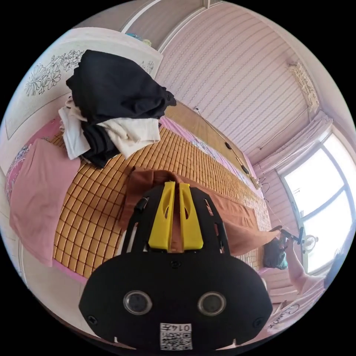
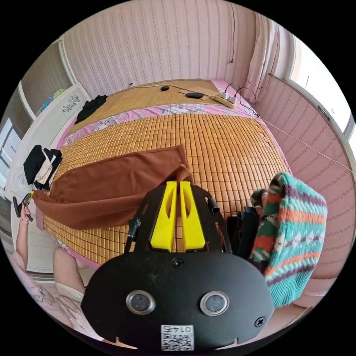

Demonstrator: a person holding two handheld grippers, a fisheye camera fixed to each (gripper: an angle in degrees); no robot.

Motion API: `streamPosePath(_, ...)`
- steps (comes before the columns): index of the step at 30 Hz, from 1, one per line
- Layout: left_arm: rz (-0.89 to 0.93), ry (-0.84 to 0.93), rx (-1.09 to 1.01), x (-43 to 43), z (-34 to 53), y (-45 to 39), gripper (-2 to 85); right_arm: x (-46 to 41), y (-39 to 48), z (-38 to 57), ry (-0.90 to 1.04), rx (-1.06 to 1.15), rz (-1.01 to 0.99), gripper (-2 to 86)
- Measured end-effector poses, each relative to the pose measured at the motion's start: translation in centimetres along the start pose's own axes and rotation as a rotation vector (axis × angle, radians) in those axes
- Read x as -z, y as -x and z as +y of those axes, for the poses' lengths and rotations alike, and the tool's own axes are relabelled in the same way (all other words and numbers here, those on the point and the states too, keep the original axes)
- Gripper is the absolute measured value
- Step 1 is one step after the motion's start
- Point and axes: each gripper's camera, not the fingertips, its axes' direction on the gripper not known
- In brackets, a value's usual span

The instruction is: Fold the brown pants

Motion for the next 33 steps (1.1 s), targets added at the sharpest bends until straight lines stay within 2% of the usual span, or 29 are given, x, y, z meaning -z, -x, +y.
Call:
streamPosePath(2, -0.004, -0.122, 0.074, -1.3, -1.5, -0.1, 2.2, -1.4, -1.6, -4.6, -0.017, -0.181, -0.074, 5.8)
streamPosePath(5, -0.045, -0.153, 0.126, -3.4, -1.5, 0.0, 5.1, -3.7, -1.8, -5.4, -0.009, -0.253, -0.086, 9.8)
streamPosePath(7, -0.055, -0.085, 0.08, -5.0, -0.4, 0.1, 5.6, -5.5, -1.6, -4.3, 0.029, -0.24, -0.027, 10.6)
streamPosePath(10, -0.225, 0.096, -0.003, -8.1, 2.4, 0.4, 7.1, -9.5, -2.0, -1.8, 0.169, -0.222, 0.041, 14.0)
streamPosePath(13, -0.331, 0.173, -0.086, -10.2, 4.9, 0.6, 9.3, -11.9, -2.4, 0.0, 0.233, -0.246, -0.003, 17.0)
streamPosePath(16, -0.404, 0.189, -0.191, -11.9, 5.7, -0.5, 9.4, -11.2, -1.6, 0.1, 0.165, -0.249, -0.03, 12.7)
streamPosePath(18, -0.539, 0.237, -0.237, -13.5, 4.9, -2.4, 11.5, -11.2, -0.9, -0.2, 0.171, -0.261, -0.014, 12.3)
streamPosePath(21, -0.678, 0.105, -0.342, -12.6, 4.2, -5.8, 13.8, -11.4, 0.8, -0.9, 0.203, -0.203, 0.002, 9.2)
streamPosePath(23, -0.736, 0.104, -0.36, -13.1, 4.0, -6.2, 15.5, -11.4, 2.1, -1.3, 0.222, -0.156, 0.013, 6.0)
streamPosePath(25, -0.729, 0.206, -0.328, -14.8, 3.9, -5.0, 18.3, -11.1, 2.8, -1.3, 0.21, -0.152, 0.013, 4.5)
streamPosePath(27, -0.597, 0.382, -0.231, -17.9, 4.4, -2.5, 20.2, -10.6, 3.5, -1.0, 0.18, -0.153, 0.027, 3.8)
streamPosePath(28, -0.565, 0.405, -0.208, -18.6, 4.5, -2.0, 20.4, -10.3, 4.0, -0.8, 0.172, -0.148, 0.044, 3.5)
streamPosePath(30, -0.421, 0.439, -0.137, -20.4, 4.8, -0.8, 18.1, -10.0, 4.8, -0.6, 0.176, -0.126, 0.071, 3.1)
streamPosePath(33, -0.347, 0.481, -0.165, -22.1, 4.9, -0.7, 11.5, -8.9, 5.4, -0.4, 0.178, -0.11, 0.085, 2.7)
